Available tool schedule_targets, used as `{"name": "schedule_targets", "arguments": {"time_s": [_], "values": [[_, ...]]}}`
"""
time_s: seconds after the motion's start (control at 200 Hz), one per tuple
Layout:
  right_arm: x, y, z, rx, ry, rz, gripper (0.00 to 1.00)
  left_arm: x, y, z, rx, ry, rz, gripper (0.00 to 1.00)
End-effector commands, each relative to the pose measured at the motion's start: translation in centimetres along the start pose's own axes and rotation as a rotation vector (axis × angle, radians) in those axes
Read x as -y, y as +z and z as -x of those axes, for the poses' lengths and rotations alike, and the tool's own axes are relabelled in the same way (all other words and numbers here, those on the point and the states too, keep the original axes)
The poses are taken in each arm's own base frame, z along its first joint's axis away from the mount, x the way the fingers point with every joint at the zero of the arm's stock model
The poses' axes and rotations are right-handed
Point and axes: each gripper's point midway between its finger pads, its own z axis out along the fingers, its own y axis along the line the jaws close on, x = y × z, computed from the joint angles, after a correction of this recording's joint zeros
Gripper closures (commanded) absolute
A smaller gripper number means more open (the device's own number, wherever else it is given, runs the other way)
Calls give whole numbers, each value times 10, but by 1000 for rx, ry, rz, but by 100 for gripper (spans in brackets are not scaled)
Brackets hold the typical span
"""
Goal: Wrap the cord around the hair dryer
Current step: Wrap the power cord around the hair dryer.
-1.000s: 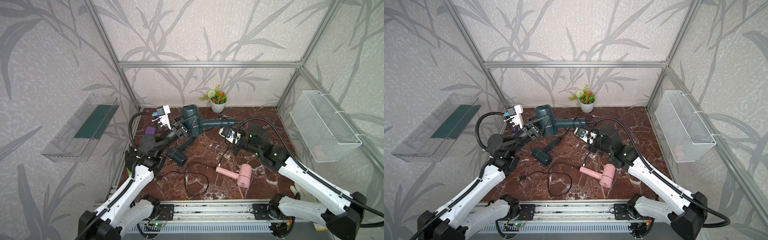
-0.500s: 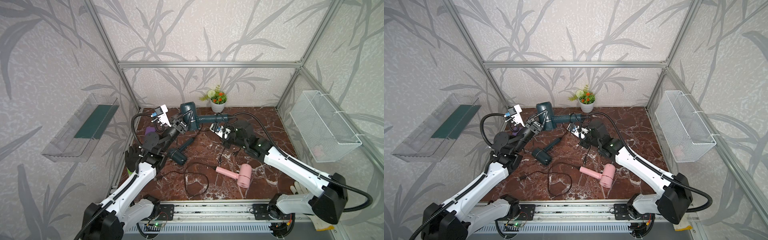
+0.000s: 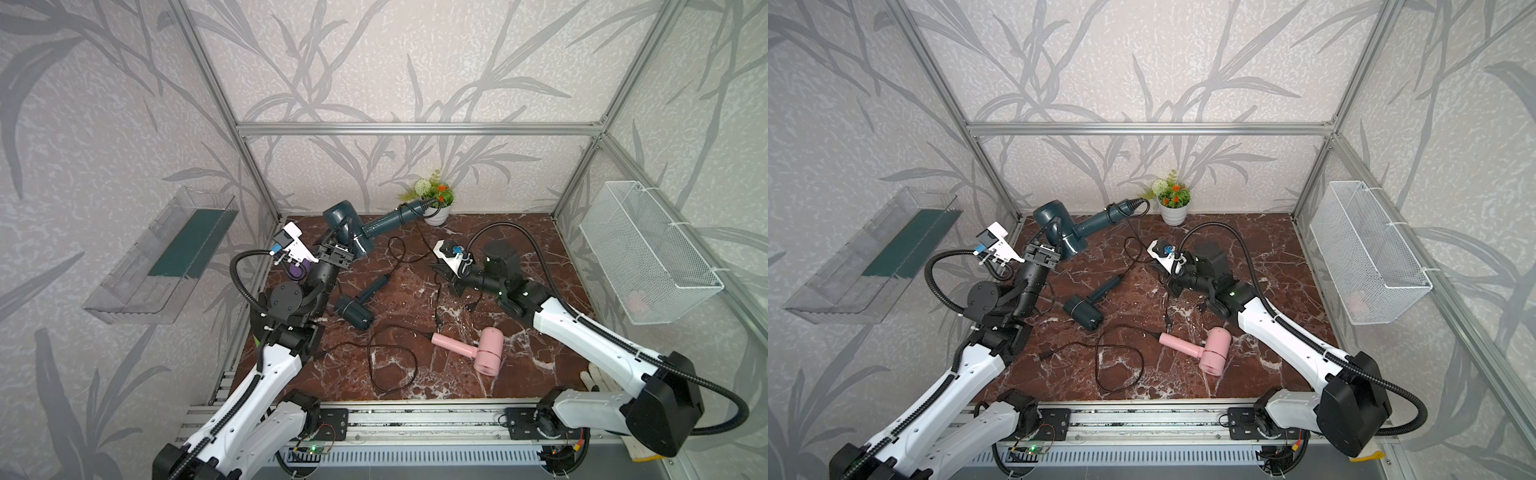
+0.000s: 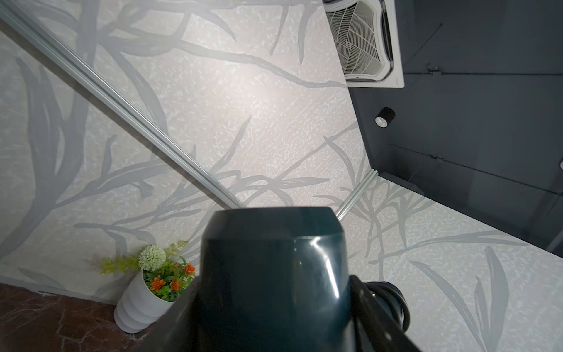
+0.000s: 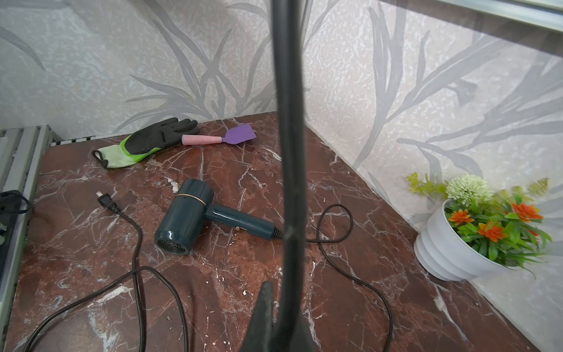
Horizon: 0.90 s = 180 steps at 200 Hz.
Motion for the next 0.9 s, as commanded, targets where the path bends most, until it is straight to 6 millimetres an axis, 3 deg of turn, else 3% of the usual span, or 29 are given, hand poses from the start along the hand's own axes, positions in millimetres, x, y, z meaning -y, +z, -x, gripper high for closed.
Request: {"name": "schedule_targets", "arguments": {"time_s": [0.0,0.18,0.32,0.445,0.585,0.71,0.895], "values": [[-15,-11,18,11,-61,-6,100,0,-3,33,152,-7,44,100],[-47,-21,38,-90,-311,4,100,-13,7,19,75,126,139,100],[-55,-30,59,-159,-531,-15,100,-8,26,-18,-153,298,161,100],[-38,-47,88,-224,-779,-102,100,-8,29,-58,-448,463,172,100],[-16,-66,115,-287,-1015,-179,100,-3,11,-88,-722,604,122,100],[0,-74,131,-322,-1143,-221,100,19,-10,-102,-862,641,-29,100],[16,-82,139,-352,-1216,-241,100,40,-39,-98,-955,678,-127,100]]}}
